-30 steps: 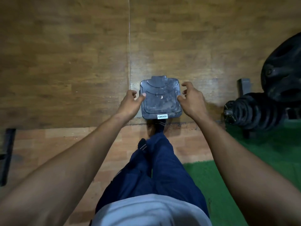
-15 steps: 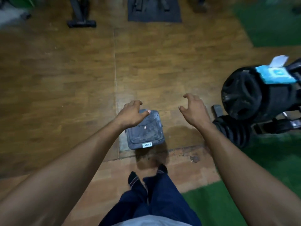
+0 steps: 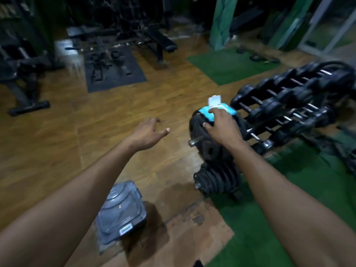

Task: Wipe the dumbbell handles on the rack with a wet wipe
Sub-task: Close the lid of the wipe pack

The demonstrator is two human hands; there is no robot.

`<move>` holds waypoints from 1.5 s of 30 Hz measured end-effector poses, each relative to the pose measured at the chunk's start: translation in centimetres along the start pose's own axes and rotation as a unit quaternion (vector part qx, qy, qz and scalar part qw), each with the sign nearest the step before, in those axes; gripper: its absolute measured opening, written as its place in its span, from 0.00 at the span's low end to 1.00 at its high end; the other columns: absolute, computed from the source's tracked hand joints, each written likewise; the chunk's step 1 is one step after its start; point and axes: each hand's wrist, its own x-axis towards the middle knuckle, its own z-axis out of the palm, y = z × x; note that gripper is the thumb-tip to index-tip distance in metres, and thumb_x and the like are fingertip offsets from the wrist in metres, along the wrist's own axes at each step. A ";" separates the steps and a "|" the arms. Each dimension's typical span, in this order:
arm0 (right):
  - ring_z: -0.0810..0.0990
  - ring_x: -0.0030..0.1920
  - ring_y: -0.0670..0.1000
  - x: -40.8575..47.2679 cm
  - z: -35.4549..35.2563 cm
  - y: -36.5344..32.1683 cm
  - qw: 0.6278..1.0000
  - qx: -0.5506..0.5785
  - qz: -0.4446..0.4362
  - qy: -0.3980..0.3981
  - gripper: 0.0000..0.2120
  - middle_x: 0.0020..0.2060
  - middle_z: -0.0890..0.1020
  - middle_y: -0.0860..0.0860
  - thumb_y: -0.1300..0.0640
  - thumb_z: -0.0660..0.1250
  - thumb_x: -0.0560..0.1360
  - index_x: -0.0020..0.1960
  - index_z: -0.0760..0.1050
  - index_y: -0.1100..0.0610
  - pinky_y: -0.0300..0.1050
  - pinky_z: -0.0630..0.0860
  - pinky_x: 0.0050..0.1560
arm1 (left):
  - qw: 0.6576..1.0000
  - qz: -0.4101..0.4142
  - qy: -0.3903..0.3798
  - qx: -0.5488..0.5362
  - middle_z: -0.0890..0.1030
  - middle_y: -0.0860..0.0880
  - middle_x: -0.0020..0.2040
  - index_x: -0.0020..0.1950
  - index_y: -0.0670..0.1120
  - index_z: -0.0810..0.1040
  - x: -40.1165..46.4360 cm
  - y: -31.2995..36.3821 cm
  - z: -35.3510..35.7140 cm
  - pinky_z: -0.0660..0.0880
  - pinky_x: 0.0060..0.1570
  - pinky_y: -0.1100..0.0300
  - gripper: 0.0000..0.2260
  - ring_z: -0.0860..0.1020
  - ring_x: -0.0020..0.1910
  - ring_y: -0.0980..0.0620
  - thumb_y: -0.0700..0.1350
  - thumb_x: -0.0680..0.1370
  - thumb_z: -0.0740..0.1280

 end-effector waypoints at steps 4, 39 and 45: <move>0.75 0.63 0.60 1.2 -3.0 6.4 1.000 -0.008 0.014 0.011 0.24 0.62 0.76 0.57 0.48 0.68 0.74 0.67 0.71 0.54 0.55 0.73 0.58 | 1.000 0.017 0.006 -0.022 0.66 0.45 0.79 0.78 0.48 0.64 3.1 6.4 2.6 0.67 0.67 0.51 0.30 0.68 0.74 0.44 0.63 0.82 0.62; 0.76 0.64 0.57 25.6 7.9 27.3 0.971 0.041 0.065 -0.226 0.28 0.66 0.76 0.55 0.48 0.68 0.76 0.74 0.67 0.52 0.53 0.75 0.61 | 0.979 -0.067 -0.046 -0.187 0.74 0.46 0.73 0.76 0.47 0.63 41.5 13.1 17.4 0.74 0.66 0.48 0.29 0.75 0.67 0.46 0.57 0.81 0.68; 0.80 0.55 0.60 29.4 9.9 28.3 0.959 0.043 0.095 -0.263 0.17 0.57 0.81 0.56 0.52 0.61 0.76 0.65 0.72 0.47 0.50 0.78 0.51 | 0.987 -0.034 -0.011 -0.155 0.78 0.49 0.66 0.70 0.48 0.74 41.7 14.5 19.2 0.72 0.64 0.53 0.19 0.76 0.64 0.49 0.52 0.81 0.69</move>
